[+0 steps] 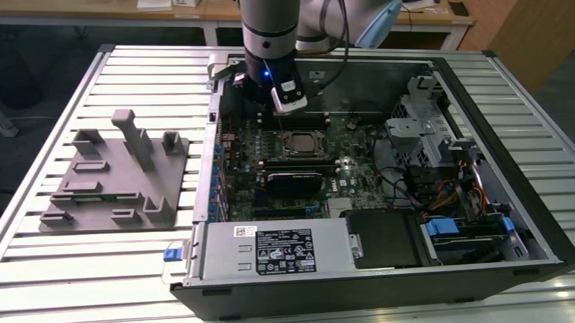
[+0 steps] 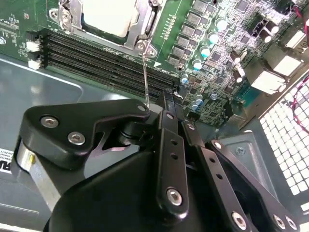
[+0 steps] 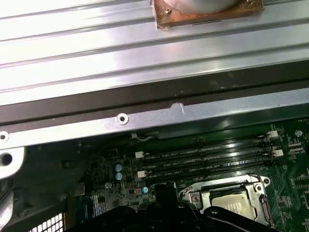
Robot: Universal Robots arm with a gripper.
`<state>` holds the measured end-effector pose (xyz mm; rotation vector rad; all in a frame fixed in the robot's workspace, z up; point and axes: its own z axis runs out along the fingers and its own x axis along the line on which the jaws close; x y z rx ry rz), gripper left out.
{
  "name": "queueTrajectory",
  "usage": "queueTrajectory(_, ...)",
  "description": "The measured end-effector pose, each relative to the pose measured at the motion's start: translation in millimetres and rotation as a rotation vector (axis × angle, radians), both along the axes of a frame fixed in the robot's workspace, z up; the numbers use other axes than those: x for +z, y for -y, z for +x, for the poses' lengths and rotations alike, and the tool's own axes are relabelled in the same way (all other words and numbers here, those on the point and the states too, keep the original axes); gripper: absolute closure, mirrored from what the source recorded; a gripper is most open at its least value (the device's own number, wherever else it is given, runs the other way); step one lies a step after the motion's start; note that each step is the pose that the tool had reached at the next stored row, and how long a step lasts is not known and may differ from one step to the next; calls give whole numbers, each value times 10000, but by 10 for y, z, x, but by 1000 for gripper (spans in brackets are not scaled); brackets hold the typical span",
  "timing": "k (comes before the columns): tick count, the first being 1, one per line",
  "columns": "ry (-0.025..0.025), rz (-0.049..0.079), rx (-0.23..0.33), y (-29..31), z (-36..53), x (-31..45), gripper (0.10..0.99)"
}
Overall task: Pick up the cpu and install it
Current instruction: 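Install the first cpu locking lever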
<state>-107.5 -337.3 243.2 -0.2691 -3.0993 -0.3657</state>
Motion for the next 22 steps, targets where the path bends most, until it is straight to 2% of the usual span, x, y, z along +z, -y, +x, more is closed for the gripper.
queueTrajectory(4,-1,3,0,0,48,0,980)
queueTrajectory(22,-95,3,1,3,715,0,980)
